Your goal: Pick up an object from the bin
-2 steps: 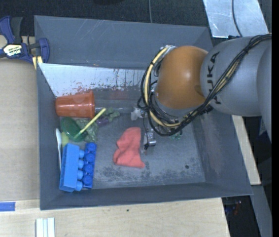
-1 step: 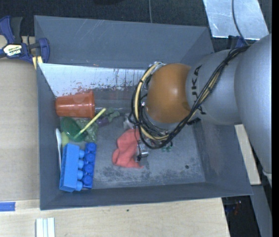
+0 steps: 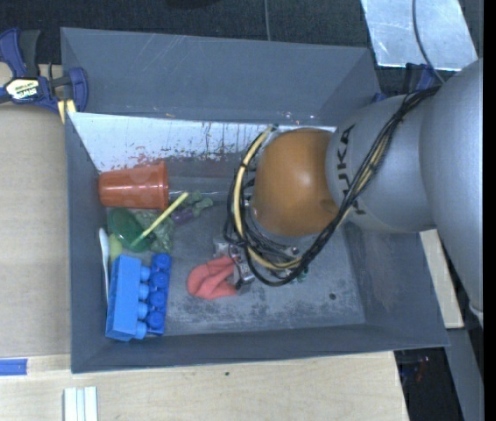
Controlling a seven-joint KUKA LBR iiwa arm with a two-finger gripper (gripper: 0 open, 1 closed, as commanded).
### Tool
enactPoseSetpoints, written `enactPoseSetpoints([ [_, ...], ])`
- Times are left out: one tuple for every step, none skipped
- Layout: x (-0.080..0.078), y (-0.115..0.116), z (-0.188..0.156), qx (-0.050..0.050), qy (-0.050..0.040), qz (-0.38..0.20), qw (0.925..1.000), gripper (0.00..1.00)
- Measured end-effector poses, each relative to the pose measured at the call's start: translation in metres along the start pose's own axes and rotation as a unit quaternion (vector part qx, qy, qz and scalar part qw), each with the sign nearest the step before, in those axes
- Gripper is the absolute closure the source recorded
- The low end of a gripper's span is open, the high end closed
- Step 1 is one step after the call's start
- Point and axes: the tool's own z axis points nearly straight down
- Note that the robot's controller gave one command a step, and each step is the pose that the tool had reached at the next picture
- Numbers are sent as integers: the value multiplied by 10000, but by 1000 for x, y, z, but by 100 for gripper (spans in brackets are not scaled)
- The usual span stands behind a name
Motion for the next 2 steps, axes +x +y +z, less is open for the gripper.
enactPoseSetpoints([
  [0,0,0,0,0,1,10000,100],
  [-16,-9,-10,-2,16,-738,9973,100],
])
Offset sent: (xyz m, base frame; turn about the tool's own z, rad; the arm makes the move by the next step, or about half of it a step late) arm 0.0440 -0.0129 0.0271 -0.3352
